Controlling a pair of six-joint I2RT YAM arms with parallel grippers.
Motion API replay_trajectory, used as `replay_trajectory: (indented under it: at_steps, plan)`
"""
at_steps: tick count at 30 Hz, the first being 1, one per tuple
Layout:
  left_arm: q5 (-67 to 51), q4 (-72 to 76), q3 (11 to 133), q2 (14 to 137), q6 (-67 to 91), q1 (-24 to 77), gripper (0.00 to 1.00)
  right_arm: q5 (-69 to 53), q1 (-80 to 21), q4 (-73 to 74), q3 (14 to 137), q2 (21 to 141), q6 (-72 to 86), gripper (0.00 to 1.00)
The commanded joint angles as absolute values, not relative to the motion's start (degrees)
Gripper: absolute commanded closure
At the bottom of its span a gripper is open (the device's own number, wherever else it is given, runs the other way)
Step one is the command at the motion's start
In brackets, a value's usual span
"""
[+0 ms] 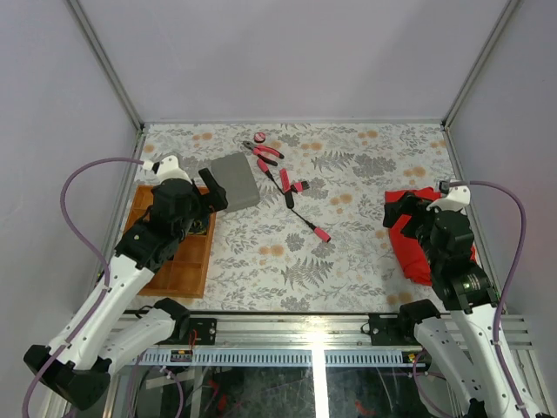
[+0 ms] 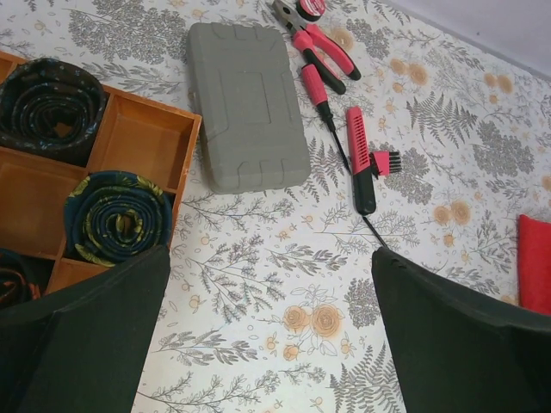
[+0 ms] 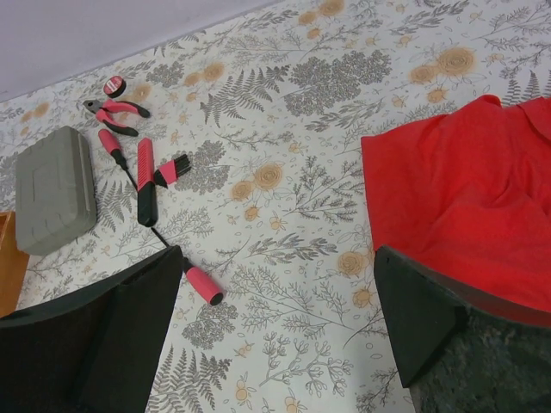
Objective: Sort the tools into containers
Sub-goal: Move the storage box to the center of the board.
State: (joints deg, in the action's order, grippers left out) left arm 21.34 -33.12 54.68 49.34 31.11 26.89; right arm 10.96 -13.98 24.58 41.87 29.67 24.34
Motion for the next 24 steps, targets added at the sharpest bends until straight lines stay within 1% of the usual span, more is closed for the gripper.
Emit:
replay_trajectory:
  at_steps: [1, 9, 16, 21, 24]
  plan:
    - [19.71, -28.12, 56.80, 49.88, 29.50, 26.15, 0.00, 8.53, -13.07, 20.99, 45.04, 30.56, 22.12, 0.01]
    - [19.66, -26.61, 56.81, 50.49, 29.93, 25.88, 0.00, 8.41, -12.74, 22.39, 46.94, 33.50, 21.52, 0.01]
    - [18.18, -25.99, 57.54, 52.56, 29.72, 25.01, 0.00, 8.01, -12.63, 24.22, 46.81, 38.36, 23.51, 0.01]
    - [18.62, -25.91, 57.39, 54.13, 30.95, 22.22, 0.00, 2.72, -12.58, 24.80, 47.74, 45.48, 22.42, 0.01]
    - [15.68, -24.90, 56.88, 55.29, 30.94, 19.22, 0.00, 0.04, -12.60, 23.90, 48.36, 50.85, 22.71, 0.01]
